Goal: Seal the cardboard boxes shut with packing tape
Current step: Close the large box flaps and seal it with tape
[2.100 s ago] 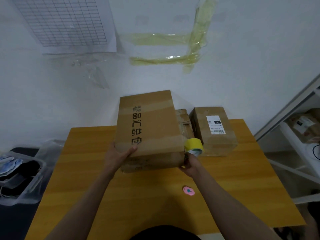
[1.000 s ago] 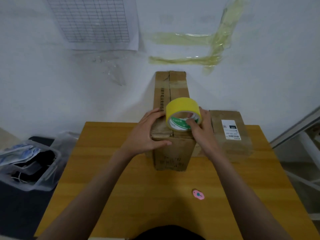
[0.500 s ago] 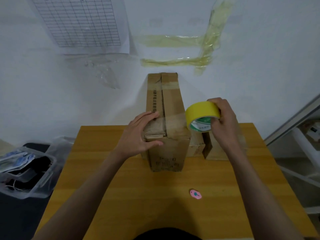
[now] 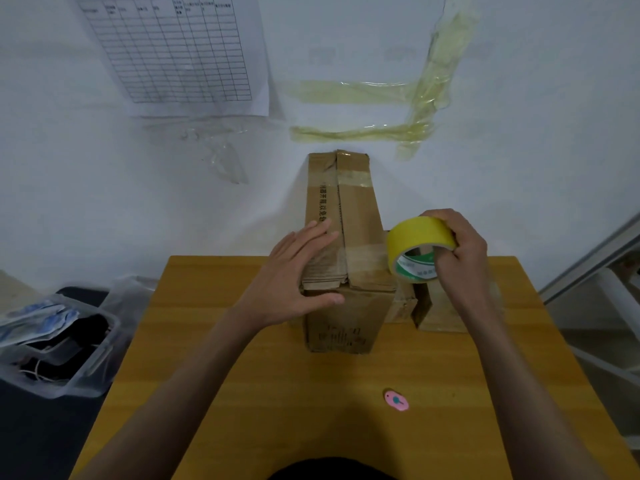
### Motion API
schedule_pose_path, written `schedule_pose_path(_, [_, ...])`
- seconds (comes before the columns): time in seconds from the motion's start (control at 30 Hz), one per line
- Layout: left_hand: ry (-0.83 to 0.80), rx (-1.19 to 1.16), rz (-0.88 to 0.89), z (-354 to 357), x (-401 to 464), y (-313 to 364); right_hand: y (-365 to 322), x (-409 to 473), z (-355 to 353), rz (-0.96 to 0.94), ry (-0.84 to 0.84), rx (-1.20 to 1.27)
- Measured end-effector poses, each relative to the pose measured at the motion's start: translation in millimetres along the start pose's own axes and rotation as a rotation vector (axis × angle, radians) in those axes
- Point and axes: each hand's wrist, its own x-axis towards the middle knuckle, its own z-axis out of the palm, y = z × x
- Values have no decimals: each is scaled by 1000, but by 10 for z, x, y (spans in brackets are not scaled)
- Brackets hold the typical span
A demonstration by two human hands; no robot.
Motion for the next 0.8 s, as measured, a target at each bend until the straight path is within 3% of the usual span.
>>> schedule_pose_path(0.2, [-26, 76, 23, 67, -14, 57, -91, 46, 13, -53, -59, -20])
schedule_pose_path(0.4, [-11, 190, 49, 154, -110, -23, -191, 159, 84, -129, -174, -204])
schedule_pose_path(0.8, [223, 176, 218, 272, -179, 47, -250, 236, 162, -166, -228, -312])
